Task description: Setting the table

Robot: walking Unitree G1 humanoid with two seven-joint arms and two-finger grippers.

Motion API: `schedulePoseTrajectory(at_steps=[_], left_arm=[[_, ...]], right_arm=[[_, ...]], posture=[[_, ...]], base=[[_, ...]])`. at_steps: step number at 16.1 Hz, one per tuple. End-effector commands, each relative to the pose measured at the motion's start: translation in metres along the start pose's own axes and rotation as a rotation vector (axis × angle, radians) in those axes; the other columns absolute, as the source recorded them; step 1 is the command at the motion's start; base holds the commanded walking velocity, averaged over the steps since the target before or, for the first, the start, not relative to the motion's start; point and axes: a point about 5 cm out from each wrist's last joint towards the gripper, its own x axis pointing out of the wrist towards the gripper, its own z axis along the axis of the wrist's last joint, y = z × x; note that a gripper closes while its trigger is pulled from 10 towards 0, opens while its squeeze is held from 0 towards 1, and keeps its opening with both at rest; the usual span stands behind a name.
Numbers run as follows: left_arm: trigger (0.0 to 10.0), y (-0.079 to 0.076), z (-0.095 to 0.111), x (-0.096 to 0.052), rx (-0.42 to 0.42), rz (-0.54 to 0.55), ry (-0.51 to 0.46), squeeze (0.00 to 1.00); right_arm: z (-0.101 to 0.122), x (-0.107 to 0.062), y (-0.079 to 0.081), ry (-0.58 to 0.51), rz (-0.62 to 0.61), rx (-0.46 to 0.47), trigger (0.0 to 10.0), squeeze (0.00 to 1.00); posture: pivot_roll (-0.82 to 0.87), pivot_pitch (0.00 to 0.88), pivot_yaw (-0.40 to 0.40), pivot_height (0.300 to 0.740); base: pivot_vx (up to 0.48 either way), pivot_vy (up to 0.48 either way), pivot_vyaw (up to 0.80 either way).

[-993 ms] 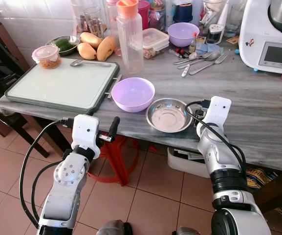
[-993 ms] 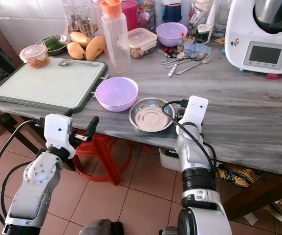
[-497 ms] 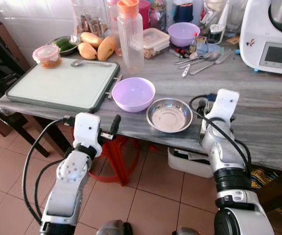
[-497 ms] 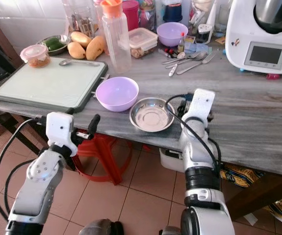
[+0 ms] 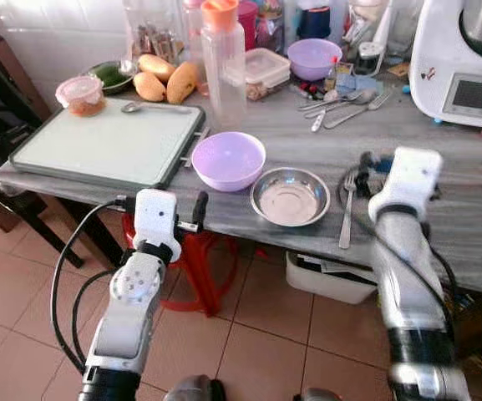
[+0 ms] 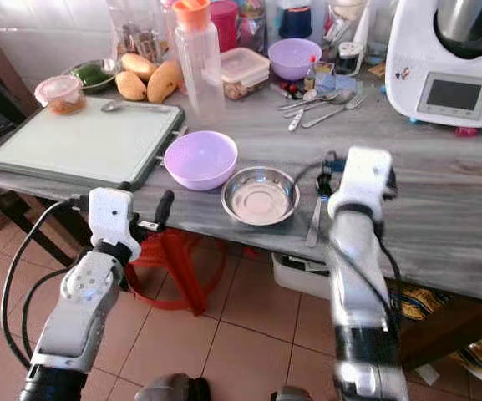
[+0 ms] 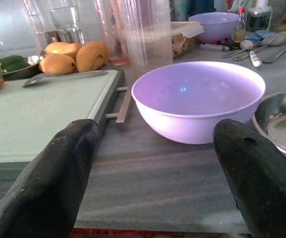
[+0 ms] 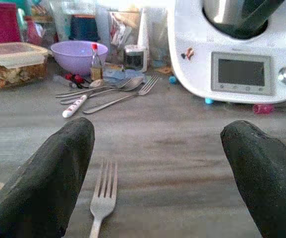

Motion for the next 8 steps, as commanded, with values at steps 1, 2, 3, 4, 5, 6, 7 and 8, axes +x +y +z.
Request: schedulePoseTrajectory(at_steps=[1, 2, 3, 4, 5, 6, 7, 8], left_arm=[[10.0, 0.002, 0.0, 0.003, 0.004, 0.018, -0.004, 0.0], [10.0, 0.003, -0.002, 0.004, 0.004, 0.025, 0.003, 0.0], [10.0, 0.004, -0.005, 0.004, 0.004, 0.029, 0.013, 0.0], [10.0, 0.004, -0.007, 0.003, 0.005, 0.03, 0.021, 0.0], [10.0, 0.004, -0.009, 0.003, 0.005, 0.028, 0.025, 0.0], [10.0, 0.003, -0.01, 0.003, 0.006, 0.024, 0.026, 0.0], [10.0, 0.003, -0.01, 0.004, 0.006, 0.021, 0.024, 0.0], [10.0, 0.003, -0.009, 0.005, 0.006, 0.02, 0.021, 0.0]], right_arm=[[0.011, -0.008, -0.001, -0.066, 0.027, -0.003, 10.0, 0.0], [0.011, -0.014, -0.003, -0.076, 0.031, -0.024, 10.0, 0.0], [0.004, -0.023, -0.003, -0.052, 0.047, -0.031, 10.0, 0.0], [0.0, -0.029, -0.003, -0.037, 0.052, -0.035, 10.0, 0.0], [-0.002, -0.032, -0.002, -0.028, 0.059, -0.026, 10.0, 0.0], [-0.004, -0.034, 0.0, -0.023, 0.067, -0.02, 10.0, 0.0], [-0.004, -0.034, 0.001, -0.023, 0.075, -0.027, 10.0, 0.0], [-0.004, -0.034, 0.002, -0.022, 0.084, -0.025, 10.0, 0.0]], posture=[[-0.09, 0.0, 0.072, 0.74], [-0.1, 0.0, 0.077, 0.74], [-0.11, 0.0, 0.078, 0.74], [-0.11, 0.0, 0.079, 0.74], [-0.11, 0.0, 0.08, 0.74], [-0.11, 0.0, 0.081, 0.74], [-0.11, 0.0, 0.082, 0.74], [-0.11, 0.0, 0.082, 0.74]], base=[[0.0, 0.0, 0.0], [0.0, 0.0, 0.0], [0.0, 0.0, 0.0], [0.0, 0.0, 0.0], [0.0, 0.0, -0.8], [0.0, 0.0, -0.8], [0.0, 0.0, -0.79], [0.0, 0.0, -0.77]])
